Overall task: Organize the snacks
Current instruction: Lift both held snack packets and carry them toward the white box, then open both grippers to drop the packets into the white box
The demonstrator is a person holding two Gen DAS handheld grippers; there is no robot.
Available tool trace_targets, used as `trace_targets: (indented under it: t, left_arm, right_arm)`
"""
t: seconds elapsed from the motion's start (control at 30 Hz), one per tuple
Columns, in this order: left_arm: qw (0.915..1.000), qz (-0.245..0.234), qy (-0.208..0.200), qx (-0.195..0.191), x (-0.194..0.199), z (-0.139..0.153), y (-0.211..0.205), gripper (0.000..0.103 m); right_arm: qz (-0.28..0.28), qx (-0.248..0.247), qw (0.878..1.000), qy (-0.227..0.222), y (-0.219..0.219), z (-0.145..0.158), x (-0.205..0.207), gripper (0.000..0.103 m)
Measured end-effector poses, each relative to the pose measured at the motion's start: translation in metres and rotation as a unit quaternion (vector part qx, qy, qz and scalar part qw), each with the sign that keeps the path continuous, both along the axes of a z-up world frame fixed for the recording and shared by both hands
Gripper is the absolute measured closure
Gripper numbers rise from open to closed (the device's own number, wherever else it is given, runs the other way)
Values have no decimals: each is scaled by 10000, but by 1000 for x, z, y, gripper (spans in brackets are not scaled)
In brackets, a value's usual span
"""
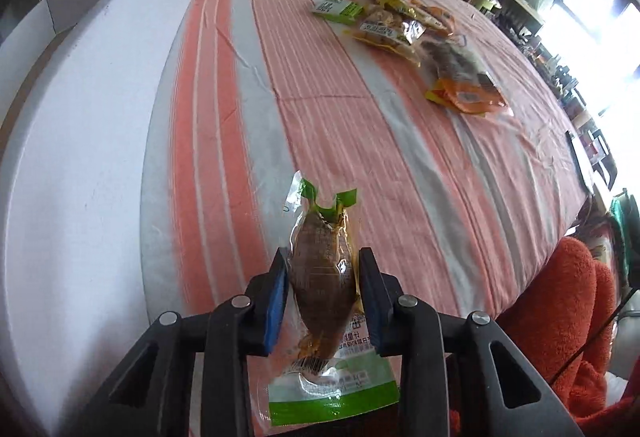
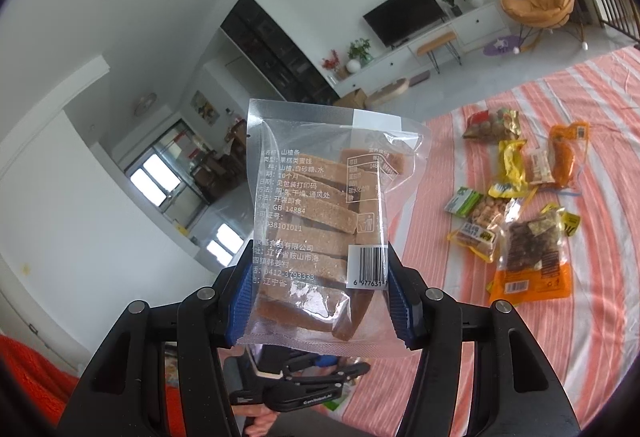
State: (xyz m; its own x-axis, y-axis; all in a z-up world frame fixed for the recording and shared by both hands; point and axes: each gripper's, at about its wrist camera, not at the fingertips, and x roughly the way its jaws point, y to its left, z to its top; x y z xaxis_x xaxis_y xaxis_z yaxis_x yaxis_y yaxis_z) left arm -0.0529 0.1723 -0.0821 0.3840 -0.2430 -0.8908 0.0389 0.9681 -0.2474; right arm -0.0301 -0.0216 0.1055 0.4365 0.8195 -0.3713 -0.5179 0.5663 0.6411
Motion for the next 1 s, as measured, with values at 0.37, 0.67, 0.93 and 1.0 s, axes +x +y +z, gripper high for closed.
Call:
trace_targets:
  t: [0.37,0.67,0.93,1.0]
  left_arm:
    - [9808,361,-961,-1660,12,108,35,71]
    - [9654,1939,-1564,-764,-6,151,171,62]
    - [9541,2758,-1169,51,-13,119,208,18]
    - [9562,2648,-1237,155,-8,119,198,17]
  right_arm:
    - [126,-170,9995,214,27,-2,15,43]
    - [1196,-179,9926,98,160,29,44,43]
    - [1443,-765,9834,785,244,-12,68,25]
    - [1275,-718,9861,788,226,-17,72,25]
